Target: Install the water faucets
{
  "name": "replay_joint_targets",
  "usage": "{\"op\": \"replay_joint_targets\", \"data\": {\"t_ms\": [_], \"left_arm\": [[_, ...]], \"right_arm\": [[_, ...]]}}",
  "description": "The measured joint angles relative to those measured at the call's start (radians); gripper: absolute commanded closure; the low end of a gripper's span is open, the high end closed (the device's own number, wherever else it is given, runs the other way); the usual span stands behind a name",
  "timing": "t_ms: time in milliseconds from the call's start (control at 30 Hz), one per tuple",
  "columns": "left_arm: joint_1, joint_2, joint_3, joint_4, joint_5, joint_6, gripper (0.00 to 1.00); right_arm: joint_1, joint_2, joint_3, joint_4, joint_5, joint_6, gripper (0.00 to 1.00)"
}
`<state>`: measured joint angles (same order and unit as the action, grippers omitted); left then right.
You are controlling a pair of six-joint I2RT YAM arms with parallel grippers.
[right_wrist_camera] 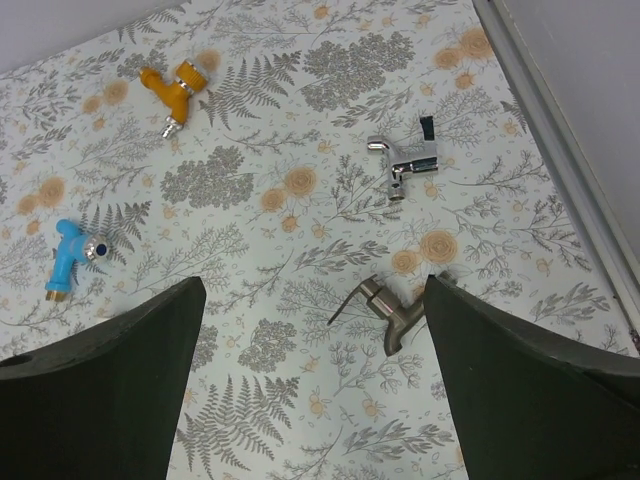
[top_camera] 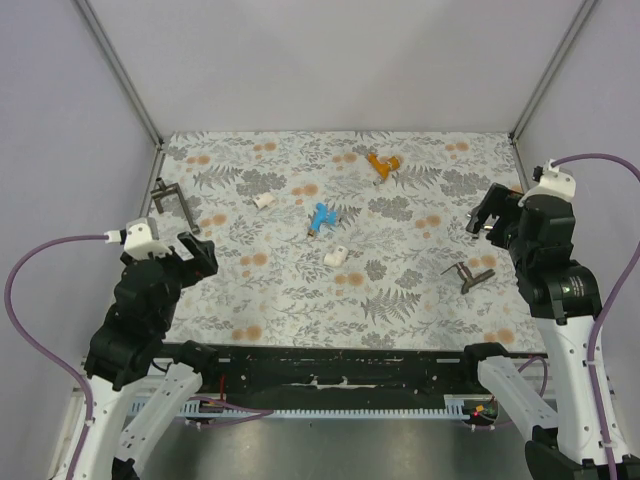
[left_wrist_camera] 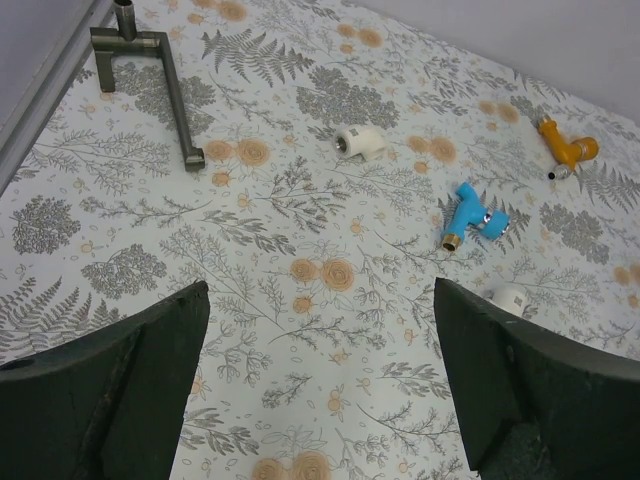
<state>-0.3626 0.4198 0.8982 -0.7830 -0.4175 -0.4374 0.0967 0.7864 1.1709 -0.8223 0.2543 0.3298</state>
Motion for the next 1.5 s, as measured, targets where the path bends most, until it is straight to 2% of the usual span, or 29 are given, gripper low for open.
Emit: {"op": "replay_joint_targets", "data": {"t_ms": [267,733,1067,1233,1500], "left_arm": [[0.0,0.004,-0.003,0.01,0.001,0.0,0.02],[0.0,0.005,-0.033,0.016,0.048,-0.002,0.03],[0.0,0.079,-0.09,0.035,0.162,-0.038,0.05],[0.0,0.171,-0.105,0.058,0.229,-0.044,0.06],[0.0,0.252,-0.145,0.087,0.335,-0.044,0.06]], "right_arm": [[0.0,0.037,-0.004,-0.003,0.035,0.064,0.02],[0.0,0.321,-0.024,0.0,-0.094,0.181,0.02],[0.019,0.501,-0.037,0.158,-0.224,0.146,0.06],[0.092,0.632,-0.037,0.259,-0.26,0.127,0.1],[0.287,0.912,0.031,0.446,-0.364,0.097,0.14]]}}
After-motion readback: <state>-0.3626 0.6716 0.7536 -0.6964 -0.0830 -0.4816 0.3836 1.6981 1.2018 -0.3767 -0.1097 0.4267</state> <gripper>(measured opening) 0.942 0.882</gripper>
